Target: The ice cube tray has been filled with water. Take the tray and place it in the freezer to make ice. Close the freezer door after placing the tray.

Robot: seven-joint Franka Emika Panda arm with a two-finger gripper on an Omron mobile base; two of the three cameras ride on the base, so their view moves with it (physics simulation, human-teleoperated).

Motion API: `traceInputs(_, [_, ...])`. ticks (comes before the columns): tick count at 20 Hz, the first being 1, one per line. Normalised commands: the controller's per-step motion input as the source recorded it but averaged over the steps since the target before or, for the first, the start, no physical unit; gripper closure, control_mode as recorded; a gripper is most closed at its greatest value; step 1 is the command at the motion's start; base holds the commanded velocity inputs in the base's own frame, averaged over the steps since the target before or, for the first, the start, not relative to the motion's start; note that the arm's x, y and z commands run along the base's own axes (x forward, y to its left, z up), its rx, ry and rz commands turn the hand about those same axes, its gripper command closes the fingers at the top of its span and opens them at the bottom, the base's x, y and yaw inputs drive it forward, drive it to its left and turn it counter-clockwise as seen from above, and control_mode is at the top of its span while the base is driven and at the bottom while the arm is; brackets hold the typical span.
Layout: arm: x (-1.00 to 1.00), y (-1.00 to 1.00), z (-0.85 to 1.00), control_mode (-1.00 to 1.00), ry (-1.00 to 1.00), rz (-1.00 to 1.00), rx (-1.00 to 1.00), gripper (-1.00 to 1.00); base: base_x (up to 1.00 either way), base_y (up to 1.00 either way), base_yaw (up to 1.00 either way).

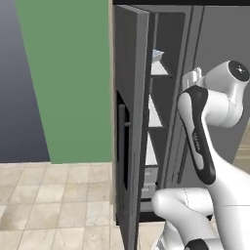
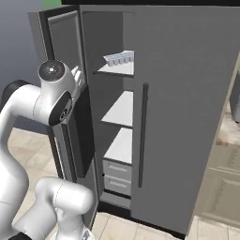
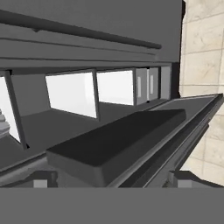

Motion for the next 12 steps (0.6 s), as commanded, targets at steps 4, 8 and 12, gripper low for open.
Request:
traceInputs(4, [0.00, 0.00, 0.00, 1.00, 0.00, 0.00, 0.00, -1.00, -0.23, 0.20, -0.26])
traceInputs(8, [0.00, 0.00, 0.00, 1.00, 0.00, 0.00, 0.00, -1.00, -0.45, 0.04, -0.26])
traceInputs(12, [0.00, 0.00, 0.00, 1.00, 0.00, 0.00, 0.00, -1.00, -0.47, 0.07, -0.22])
